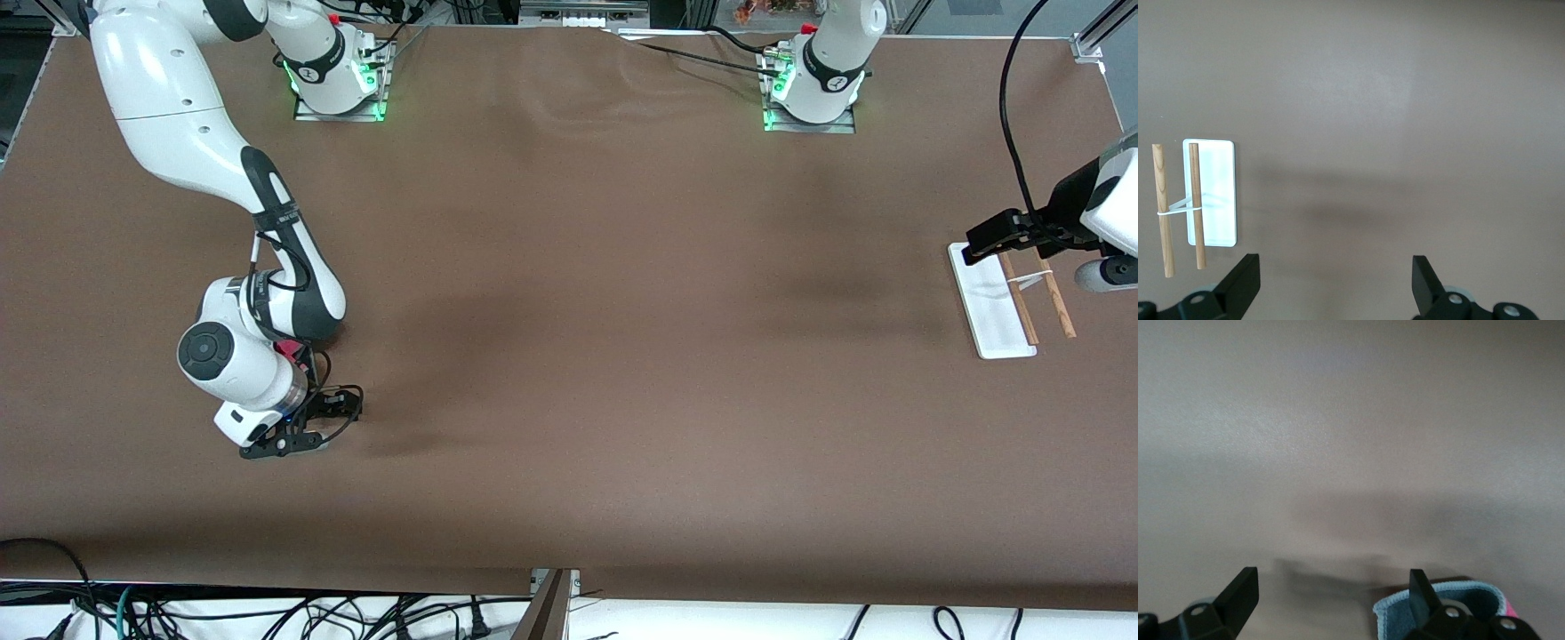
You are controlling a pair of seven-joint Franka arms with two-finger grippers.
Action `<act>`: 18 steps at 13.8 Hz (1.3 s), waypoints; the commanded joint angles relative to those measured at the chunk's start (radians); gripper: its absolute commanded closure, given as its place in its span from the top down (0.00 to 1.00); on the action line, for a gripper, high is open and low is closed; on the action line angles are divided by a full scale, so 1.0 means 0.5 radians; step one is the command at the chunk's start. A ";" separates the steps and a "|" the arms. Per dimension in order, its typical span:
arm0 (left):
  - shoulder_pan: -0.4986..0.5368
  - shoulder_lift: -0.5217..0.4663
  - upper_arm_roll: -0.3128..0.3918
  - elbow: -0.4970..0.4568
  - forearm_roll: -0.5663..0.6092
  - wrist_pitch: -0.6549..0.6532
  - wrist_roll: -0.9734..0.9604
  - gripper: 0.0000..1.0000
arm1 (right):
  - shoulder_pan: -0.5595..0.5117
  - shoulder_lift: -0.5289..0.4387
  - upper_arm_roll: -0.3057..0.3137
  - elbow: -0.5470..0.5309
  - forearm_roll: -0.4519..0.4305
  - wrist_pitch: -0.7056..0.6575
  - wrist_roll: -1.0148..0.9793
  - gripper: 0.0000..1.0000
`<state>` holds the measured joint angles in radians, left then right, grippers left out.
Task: Pass towel and hang on rack
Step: 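Lower the right gripper and grasp the pink towel's edge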
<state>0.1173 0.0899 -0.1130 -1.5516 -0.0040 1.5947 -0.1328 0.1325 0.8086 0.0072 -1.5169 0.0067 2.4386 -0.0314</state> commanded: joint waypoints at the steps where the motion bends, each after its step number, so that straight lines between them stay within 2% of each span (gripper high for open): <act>1: -0.173 -0.032 0.164 -0.032 0.029 0.026 -0.020 1.00 | -0.016 0.015 -0.005 0.030 0.017 -0.008 -0.035 1.00; 6: -0.170 -0.026 0.149 -0.023 0.029 0.020 -0.020 1.00 | -0.023 0.003 -0.011 -0.071 0.023 -0.021 -0.035 1.00; 10: -0.167 -0.026 0.149 -0.023 0.029 0.014 -0.026 1.00 | -0.035 -0.016 -0.017 -0.071 0.023 -0.174 -0.035 1.00; 11: -0.167 -0.026 0.149 -0.026 0.029 0.008 -0.026 1.00 | -0.038 -0.019 -0.020 -0.068 0.023 -0.192 -0.035 0.96; 13: -0.170 -0.026 0.149 -0.023 0.029 0.014 -0.026 1.00 | -0.038 -0.019 -0.036 -0.062 0.020 -0.229 -0.038 0.39; 15: -0.170 -0.026 0.149 -0.023 0.029 0.017 -0.026 1.00 | -0.038 -0.019 -0.036 -0.053 0.020 -0.251 -0.035 0.19; 17: -0.170 -0.026 0.149 -0.023 0.029 0.014 -0.026 1.00 | -0.038 -0.019 -0.039 -0.050 0.020 -0.251 -0.038 0.18; 18: -0.167 -0.026 0.149 -0.023 0.029 0.014 -0.026 1.00 | -0.038 -0.019 -0.039 -0.050 0.020 -0.254 -0.038 0.06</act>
<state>0.0461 0.0899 -0.0486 -1.5516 -0.0040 1.5962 -0.1350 0.1191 0.8008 -0.0193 -1.5326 0.0066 2.3249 -0.0351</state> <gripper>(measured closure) 0.000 0.608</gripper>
